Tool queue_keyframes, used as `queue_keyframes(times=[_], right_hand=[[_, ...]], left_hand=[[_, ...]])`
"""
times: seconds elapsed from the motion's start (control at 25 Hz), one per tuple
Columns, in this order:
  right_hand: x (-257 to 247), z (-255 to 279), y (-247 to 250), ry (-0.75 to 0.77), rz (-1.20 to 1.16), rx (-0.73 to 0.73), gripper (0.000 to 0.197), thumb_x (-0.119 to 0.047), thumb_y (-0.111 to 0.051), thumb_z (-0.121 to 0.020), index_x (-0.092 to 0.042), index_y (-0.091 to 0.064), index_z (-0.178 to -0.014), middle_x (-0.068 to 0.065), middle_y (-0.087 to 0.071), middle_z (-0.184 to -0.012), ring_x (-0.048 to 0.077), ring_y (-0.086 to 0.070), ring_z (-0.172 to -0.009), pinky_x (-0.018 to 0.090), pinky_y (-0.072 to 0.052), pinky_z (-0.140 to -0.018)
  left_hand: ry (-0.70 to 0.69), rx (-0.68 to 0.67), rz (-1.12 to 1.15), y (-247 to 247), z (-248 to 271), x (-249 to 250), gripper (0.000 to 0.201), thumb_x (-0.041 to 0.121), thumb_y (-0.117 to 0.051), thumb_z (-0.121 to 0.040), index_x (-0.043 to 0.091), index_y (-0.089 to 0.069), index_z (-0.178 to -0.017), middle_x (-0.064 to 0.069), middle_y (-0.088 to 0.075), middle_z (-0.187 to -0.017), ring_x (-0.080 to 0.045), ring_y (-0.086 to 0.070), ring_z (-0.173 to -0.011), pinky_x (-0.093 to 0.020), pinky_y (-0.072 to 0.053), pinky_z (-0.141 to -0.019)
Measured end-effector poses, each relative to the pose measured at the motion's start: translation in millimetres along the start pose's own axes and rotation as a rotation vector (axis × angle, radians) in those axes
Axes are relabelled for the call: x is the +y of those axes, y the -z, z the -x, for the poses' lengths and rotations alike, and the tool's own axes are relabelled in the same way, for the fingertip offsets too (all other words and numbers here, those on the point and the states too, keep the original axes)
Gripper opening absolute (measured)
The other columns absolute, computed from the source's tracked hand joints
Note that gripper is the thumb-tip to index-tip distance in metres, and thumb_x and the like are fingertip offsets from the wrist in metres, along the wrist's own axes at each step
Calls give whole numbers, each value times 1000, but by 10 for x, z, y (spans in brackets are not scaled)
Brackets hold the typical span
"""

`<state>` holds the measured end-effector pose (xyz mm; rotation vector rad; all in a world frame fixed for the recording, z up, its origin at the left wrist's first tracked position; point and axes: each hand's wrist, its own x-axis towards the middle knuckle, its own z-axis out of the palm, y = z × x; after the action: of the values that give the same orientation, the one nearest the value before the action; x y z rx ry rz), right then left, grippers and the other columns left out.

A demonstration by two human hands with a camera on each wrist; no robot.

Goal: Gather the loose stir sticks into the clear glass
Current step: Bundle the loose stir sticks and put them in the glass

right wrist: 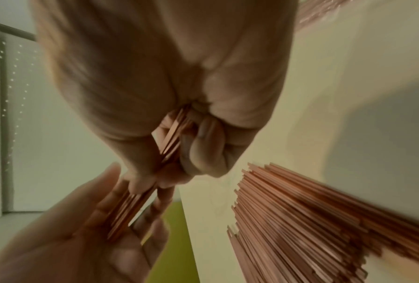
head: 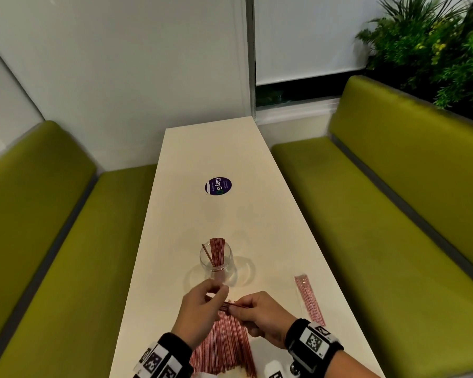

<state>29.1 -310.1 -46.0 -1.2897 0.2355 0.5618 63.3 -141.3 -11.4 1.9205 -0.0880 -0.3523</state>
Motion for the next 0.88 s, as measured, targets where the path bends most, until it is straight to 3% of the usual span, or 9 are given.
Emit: queue_keyframes(times=[0.2, 0.28, 0.48, 0.64, 0.72, 0.88], right_hand=[[9, 34, 122, 19, 9, 32, 14, -17, -72, -90, -4, -69, -84, 5, -45, -62, 10, -29, -46, 22, -21, -44], [-14, 44, 120, 25, 7, 4, 14, -18, -72, -90, -4, -69, -86, 5, -50, -62, 11, -30, -46, 23, -21, -45], [-188, 58, 138, 38, -147, 16, 21, -29, -74, -88, -7, -72, -88, 13, -61, -70, 12, -30, -48, 23, -16, -46], [-268, 44, 108, -67, -92, 99, 35, -47, -64, -91, -12, -67, -89, 3, -45, -57, 11, -24, -46, 20, -16, -40], [-244, 27, 106, -75, -39, 101, 37, -48, -63, -92, -11, -67, -91, -1, -39, -55, 10, -24, -46, 20, -18, -40], [-186, -53, 169, -42, -59, 147, 33, -42, -59, -96, -10, -63, -92, 4, -54, -66, 12, -36, -49, 21, -25, -43]], left_hand=[[14, -101, -5, 31, 25, 27, 6, 7, -73, -86, 9, -69, -89, -22, -71, -73, -21, -66, -59, -32, -58, -60], [-13, -111, -6, 39, 3, 69, 10, 4, -71, -87, 10, -69, -95, -20, -72, -71, -24, -68, -60, -33, -59, -62], [-59, -41, -4, 121, -135, 179, 7, 3, -68, -90, 8, -70, -85, -15, -73, -69, -23, -71, -62, -38, -61, -68], [-73, -102, -21, 30, -93, 243, 5, 7, -67, -91, 5, -65, -87, -14, -74, -70, -23, -71, -64, -32, -60, -66], [-54, -134, -44, 28, -95, 257, 7, 8, -66, -92, 4, -63, -87, -16, -75, -73, -24, -72, -66, -31, -60, -66], [-63, -85, -167, 196, -198, 376, 7, 7, -66, -92, 7, -66, -85, -15, -75, -73, -22, -73, -66, -35, -62, -70]])
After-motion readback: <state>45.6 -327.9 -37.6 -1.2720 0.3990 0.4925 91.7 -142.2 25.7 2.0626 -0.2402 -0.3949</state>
